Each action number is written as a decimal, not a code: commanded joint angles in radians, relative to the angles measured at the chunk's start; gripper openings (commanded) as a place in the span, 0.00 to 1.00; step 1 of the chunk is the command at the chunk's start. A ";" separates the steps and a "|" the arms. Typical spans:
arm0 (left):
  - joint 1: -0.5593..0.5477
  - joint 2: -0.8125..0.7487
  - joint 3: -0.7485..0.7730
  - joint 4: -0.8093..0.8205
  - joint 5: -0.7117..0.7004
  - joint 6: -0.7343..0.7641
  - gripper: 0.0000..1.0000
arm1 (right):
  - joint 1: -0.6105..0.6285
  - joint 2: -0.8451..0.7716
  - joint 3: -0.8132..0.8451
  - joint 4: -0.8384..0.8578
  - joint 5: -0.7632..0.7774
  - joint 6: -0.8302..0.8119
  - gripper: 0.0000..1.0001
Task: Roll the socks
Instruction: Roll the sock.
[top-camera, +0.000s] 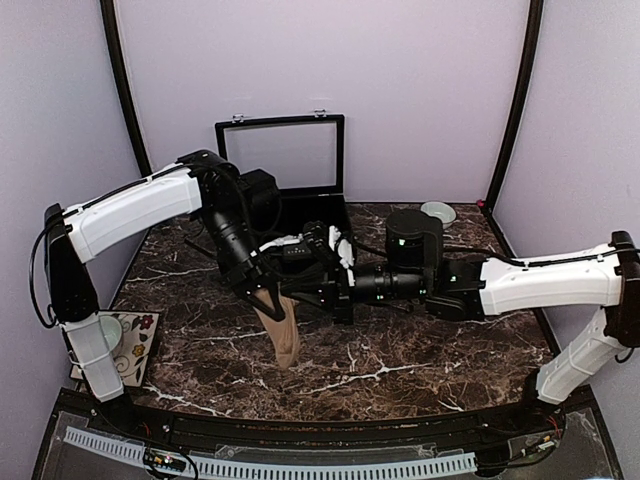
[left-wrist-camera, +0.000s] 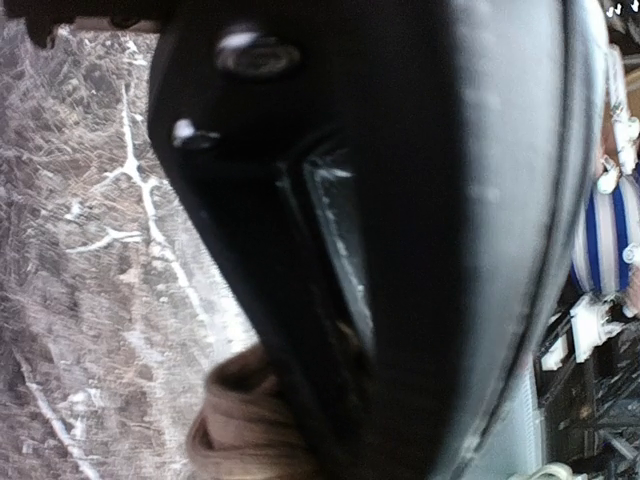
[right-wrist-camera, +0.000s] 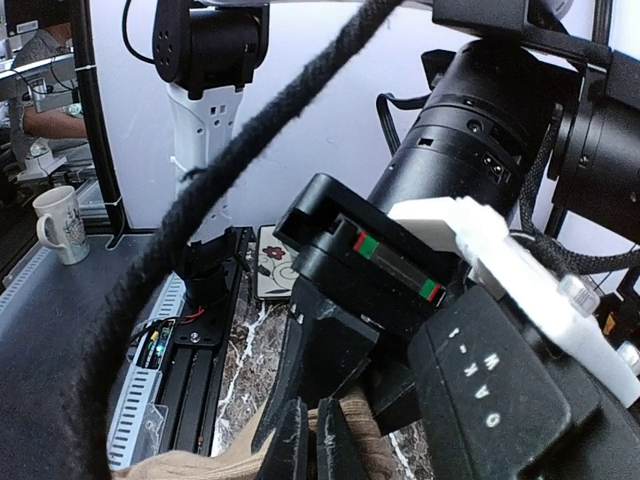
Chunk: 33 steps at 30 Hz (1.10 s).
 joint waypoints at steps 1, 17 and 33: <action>0.000 -0.047 0.053 0.015 -0.062 -0.014 0.05 | 0.007 -0.028 -0.031 -0.065 0.102 -0.007 0.00; -0.167 -0.294 -0.251 0.518 -0.687 -0.031 0.38 | 0.020 -0.020 -0.151 0.413 0.239 0.391 0.00; -0.184 -0.352 -0.348 0.661 -0.875 0.020 0.00 | 0.023 0.003 -0.158 0.410 0.320 0.491 0.42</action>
